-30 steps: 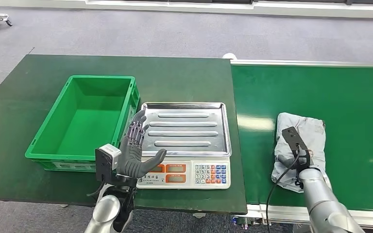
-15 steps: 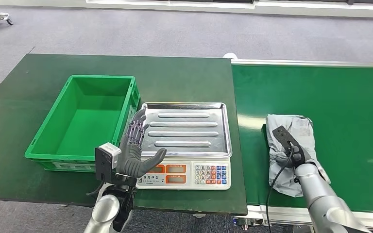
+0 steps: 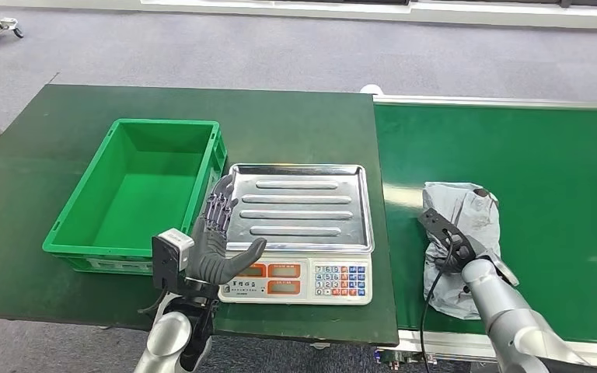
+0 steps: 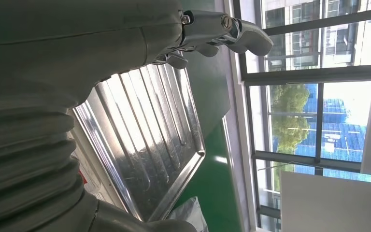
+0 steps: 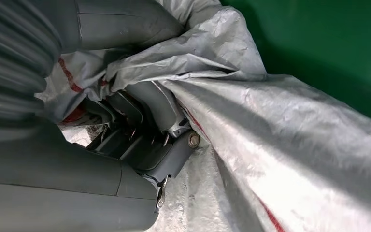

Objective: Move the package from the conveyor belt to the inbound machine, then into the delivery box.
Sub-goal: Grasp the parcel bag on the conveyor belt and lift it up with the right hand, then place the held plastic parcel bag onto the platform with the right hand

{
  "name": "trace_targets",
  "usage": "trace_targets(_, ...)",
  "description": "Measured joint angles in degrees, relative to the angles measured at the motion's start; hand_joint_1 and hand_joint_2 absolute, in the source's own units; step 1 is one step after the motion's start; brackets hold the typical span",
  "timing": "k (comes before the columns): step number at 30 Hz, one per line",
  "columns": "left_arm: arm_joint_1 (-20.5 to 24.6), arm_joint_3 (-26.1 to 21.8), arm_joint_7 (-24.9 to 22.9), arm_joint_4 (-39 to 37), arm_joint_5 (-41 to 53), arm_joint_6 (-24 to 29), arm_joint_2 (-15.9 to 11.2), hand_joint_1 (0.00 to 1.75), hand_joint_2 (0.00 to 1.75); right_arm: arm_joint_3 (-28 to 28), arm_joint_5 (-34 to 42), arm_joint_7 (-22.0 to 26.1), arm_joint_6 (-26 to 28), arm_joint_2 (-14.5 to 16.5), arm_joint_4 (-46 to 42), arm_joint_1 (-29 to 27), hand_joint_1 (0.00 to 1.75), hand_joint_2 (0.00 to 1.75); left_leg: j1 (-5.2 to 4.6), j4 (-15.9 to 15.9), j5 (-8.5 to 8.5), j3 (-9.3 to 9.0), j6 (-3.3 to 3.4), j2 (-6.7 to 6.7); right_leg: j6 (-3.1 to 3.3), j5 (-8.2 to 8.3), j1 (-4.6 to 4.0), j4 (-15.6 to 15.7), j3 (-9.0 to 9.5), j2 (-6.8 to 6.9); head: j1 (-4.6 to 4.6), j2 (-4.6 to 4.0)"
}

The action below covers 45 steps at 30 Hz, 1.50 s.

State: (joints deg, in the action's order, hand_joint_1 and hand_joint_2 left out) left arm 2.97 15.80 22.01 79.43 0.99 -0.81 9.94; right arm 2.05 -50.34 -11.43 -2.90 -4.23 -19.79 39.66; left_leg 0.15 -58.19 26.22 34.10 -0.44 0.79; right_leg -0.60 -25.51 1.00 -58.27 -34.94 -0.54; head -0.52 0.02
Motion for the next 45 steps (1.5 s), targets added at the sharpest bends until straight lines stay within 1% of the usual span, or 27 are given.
trace_targets(4, -0.1, 0.0, 0.0, 0.2, -0.1, 0.0, 0.0, 0.00, 1.75, -1.4, -1.4, -1.3, -0.2, 0.1, 0.2, 0.5, 1.75, 1.75, 0.00, 0.0, -0.01, 0.03, 0.01, 0.17, -0.01, -0.01, 0.00, 0.0, 0.04, 0.16, 0.00, 0.00)
trace_targets(8, -0.6, -0.1, 0.3, 0.8, -0.4, 0.0, -0.1, 0.00, 1.75, -1.8, 0.1, 1.2, 1.6, 0.2, 0.2, 0.7, 1.75, 1.75, -0.01, 0.0, -0.01, 0.07, 0.01, 0.19, -0.01, -0.01, 0.01, 0.0, 0.03, 0.18, 0.01, 0.00)
trace_targets(10, -1.0, -0.3, 0.3, 1.1, -0.5, 0.2, -0.2, 0.00, 1.75, -1.8, 0.6, 3.4, 4.5, 0.2, 0.2, 0.7, 1.75, 1.75, -0.01, 0.0, -0.01, 0.10, 0.01, 0.19, -0.01, 0.00, 0.02, 0.0, 0.01, 0.18, 0.01, 0.00)
trace_targets(13, -1.7, -0.5, 0.5, 1.8, -0.8, 0.8, -0.3, 0.00, 1.75, -1.8, 1.4, 8.5, 11.6, 0.5, -0.6, 0.6, 1.75, 1.75, -0.01, 0.0, -0.02, 0.15, 0.00, 0.18, -0.01, 0.00, 0.02, 0.0, -0.05, 0.17, 0.00, 0.00)
trace_targets(15, -2.2, -0.8, 0.8, 2.2, -0.6, 1.2, -0.3, 0.00, 1.75, -1.8, 2.3, 12.4, 16.6, 1.0, -3.3, 0.1, 1.75, 1.75, -0.01, 0.0, -0.03, 0.16, -0.01, 0.17, -0.01, 0.00, 0.01, 0.0, -0.09, 0.16, 0.00, 0.00)
trace_targets(17, -2.6, -1.0, 1.1, 2.5, -0.2, 1.4, -0.2, 0.00, 1.75, -2.0, 3.4, 14.1, 18.3, 1.5, -8.2, -1.0, 1.75, 1.75, 0.00, 0.0, -0.03, 0.15, -0.01, 0.17, 0.00, -0.01, 0.00, 0.0, -0.12, 0.15, 0.00, 0.00)
trace_targets(21, -3.2, -1.4, 1.7, 2.4, 1.1, 1.4, 0.0, 0.00, 1.75, -4.8, 4.7, 11.7, 14.4, 1.8, -21.3, -3.5, 1.75, 1.75, 0.00, 0.0, -0.03, 0.26, -0.02, 0.19, 0.02, -0.03, 0.00, 0.0, -0.22, 0.17, 0.00, 0.00)
trace_targets(25, -3.3, -1.8, 2.1, 2.4, 1.9, 1.4, 0.3, 0.00, 1.75, -7.8, 3.9, 10.4, 13.1, 1.8, -27.8, -3.5, 1.75, 1.75, 0.00, 0.0, -0.03, 0.29, -0.02, 0.14, 0.02, -0.03, 0.00, 0.0, -0.28, 0.12, 0.00, 0.00)
trace_targets(31, -4.0, -1.8, 2.0, 3.1, 2.1, 1.4, 0.4, 0.00, 1.75, -9.4, 4.9, 11.0, 12.8, 1.7, -30.8, -3.2, 1.75, 1.75, -0.01, 0.0, -0.03, 0.33, -0.01, 0.18, 0.02, -0.03, 0.01, 0.0, -0.28, 0.16, 0.00, 0.00)
trace_targets(35, -4.2, -2.2, 2.0, 3.4, 2.2, 1.4, 0.4, 0.00, 1.75, -10.6, 7.5, 13.2, 9.8, 1.7, -31.9, -2.7, 1.75, 1.75, 0.00, 0.0, -0.02, 0.35, -0.02, 0.17, 0.02, -0.03, 0.01, 0.0, -0.30, 0.15, 0.00, 0.00)
trace_targets(38, -4.4, -2.8, 1.9, 3.6, 2.3, 1.4, 0.4, 0.00, 1.75, -12.6, 9.0, 14.4, 7.4, 2.0, -33.0, -2.2, 1.75, 1.75, 0.00, 0.0, -0.03, 0.35, -0.02, 0.17, 0.02, -0.03, -0.01, 0.0, -0.31, 0.15, 0.00, 0.00)
trace_targets(45, -4.6, -3.5, 1.9, 3.9, 2.5, 1.4, 0.4, 0.00, 1.75, -16.3, 9.8, 13.9, 6.7, 2.7, -34.7, -1.0, 1.75, 1.75, 0.01, 0.0, -0.04, 0.37, -0.02, 0.20, 0.03, -0.04, -0.02, 0.0, -0.32, 0.18, 0.00, 0.00)
